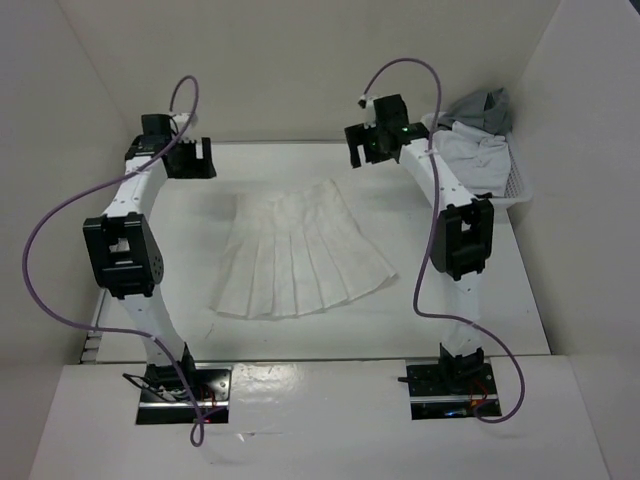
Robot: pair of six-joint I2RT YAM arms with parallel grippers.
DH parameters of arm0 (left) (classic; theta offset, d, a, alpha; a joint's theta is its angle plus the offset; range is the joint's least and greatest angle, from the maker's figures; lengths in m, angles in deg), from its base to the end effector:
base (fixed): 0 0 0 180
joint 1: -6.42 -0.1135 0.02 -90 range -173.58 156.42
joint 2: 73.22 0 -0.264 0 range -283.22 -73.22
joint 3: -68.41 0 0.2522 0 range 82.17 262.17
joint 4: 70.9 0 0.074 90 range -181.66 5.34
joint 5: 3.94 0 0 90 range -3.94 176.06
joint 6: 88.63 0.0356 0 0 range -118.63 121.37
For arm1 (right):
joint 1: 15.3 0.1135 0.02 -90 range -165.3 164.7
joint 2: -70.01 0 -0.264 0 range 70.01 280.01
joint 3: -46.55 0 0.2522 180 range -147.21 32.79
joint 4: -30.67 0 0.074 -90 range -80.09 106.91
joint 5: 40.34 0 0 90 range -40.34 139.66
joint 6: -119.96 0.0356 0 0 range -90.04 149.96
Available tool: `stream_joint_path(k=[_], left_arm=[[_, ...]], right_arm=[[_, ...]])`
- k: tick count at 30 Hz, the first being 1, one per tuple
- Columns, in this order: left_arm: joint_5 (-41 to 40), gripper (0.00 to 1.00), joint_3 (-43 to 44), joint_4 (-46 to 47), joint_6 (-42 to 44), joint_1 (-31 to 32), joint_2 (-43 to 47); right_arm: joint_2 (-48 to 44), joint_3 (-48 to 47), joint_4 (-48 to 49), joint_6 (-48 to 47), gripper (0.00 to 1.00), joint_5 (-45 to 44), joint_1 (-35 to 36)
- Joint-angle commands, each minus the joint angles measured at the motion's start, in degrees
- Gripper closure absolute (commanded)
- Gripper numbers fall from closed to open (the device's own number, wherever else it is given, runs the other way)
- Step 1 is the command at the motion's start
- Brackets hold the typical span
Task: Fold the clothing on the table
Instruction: Flatten the skirt out
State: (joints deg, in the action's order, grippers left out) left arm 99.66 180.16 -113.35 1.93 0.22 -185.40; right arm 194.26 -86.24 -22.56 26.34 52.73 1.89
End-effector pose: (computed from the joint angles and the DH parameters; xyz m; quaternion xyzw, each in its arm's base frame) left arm 0.4497 0.0404 0.2822 0.0025 0.9114 -0.0849 0.4026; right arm 0.4732 0.1484 0.2921 -0.1768 0.9055 0.0700 0.3794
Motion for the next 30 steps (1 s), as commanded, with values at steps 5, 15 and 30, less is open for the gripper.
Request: stream_joint_path(k=[5, 15, 30], left_arm=[[4.83, 0.08, -3.82, -0.76, -1.36, -1.98, 12.85], [9.25, 0.04, -21.17, -2.95, 6.2, -1.98, 26.05], [14.17, 0.07, -15.12, 3.55, 6.74, 0.31, 7.34]], right_arm=[[-13.4, 9.57, 0.63, -6.82, 0.04, 6.58, -6.37], [-37.23, 38.07, 3.16, -15.02, 0.02, 21.44, -10.94], [-35.48, 40.8, -1.76, -16.33, 0.02, 24.09, -17.01]])
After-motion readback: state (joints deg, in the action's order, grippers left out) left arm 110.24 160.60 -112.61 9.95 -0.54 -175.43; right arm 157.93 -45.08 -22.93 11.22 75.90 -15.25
